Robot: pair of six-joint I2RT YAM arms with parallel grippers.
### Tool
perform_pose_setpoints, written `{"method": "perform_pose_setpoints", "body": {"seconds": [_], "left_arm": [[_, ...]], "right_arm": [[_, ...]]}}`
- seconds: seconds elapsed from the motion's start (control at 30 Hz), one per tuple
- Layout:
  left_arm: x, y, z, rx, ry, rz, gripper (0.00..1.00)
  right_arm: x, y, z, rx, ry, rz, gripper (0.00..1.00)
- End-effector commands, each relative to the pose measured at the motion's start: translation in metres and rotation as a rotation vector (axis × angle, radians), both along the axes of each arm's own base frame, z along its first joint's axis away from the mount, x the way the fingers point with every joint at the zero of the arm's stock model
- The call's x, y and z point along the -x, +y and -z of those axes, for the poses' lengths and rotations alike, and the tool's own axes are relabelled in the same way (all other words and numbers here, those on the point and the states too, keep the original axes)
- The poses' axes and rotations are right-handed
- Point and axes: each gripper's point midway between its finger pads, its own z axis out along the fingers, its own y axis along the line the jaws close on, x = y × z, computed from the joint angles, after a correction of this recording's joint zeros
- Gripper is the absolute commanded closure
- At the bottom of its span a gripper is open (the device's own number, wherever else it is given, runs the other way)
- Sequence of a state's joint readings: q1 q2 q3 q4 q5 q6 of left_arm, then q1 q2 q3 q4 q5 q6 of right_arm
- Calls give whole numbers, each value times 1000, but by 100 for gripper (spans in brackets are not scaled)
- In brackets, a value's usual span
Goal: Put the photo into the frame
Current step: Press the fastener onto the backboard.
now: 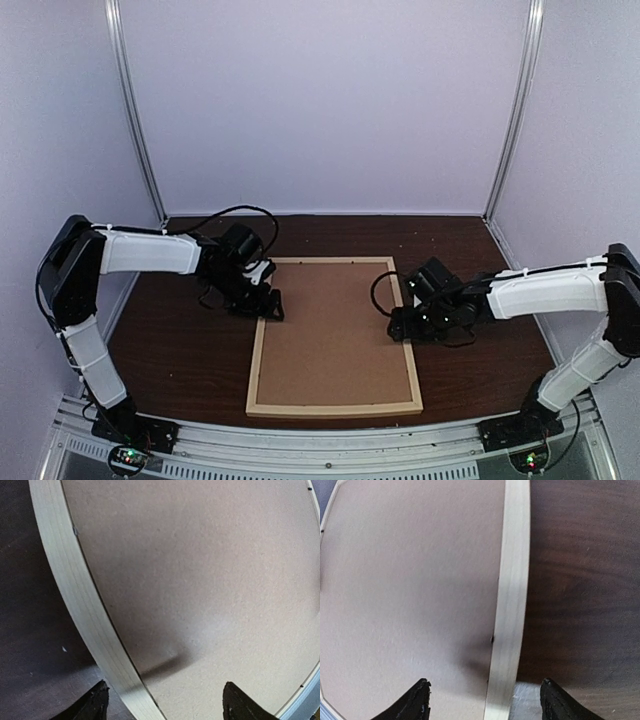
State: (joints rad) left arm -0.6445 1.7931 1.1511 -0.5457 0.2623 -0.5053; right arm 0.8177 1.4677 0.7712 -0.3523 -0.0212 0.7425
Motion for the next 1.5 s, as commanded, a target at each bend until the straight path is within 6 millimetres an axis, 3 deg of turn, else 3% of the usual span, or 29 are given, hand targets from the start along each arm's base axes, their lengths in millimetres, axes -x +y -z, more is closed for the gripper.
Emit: {"method": "perform_pose_setpoints", "body": {"seconds": [0.0,0.4,0.7,1.17,1.47], "left_arm": [[-28,-1,-23,43,-89,-26,19],[-61,15,-36,30,-117,-93,14],[-70,19,-24,9,-87,-115,13],[-82,26,-21,-24,-63,-147,14],[-96,42,-13,-145,-50,-165,21]], "right_arm": [[-33,-13,-5,44,-35,39,26],[-69,-2,10,-26,37,15,39],[-83,-13,14,-47,62,26,57],[-81,-18,24,-33,97,8,78],[-81,-21,21,-20,93,6,86]]}}
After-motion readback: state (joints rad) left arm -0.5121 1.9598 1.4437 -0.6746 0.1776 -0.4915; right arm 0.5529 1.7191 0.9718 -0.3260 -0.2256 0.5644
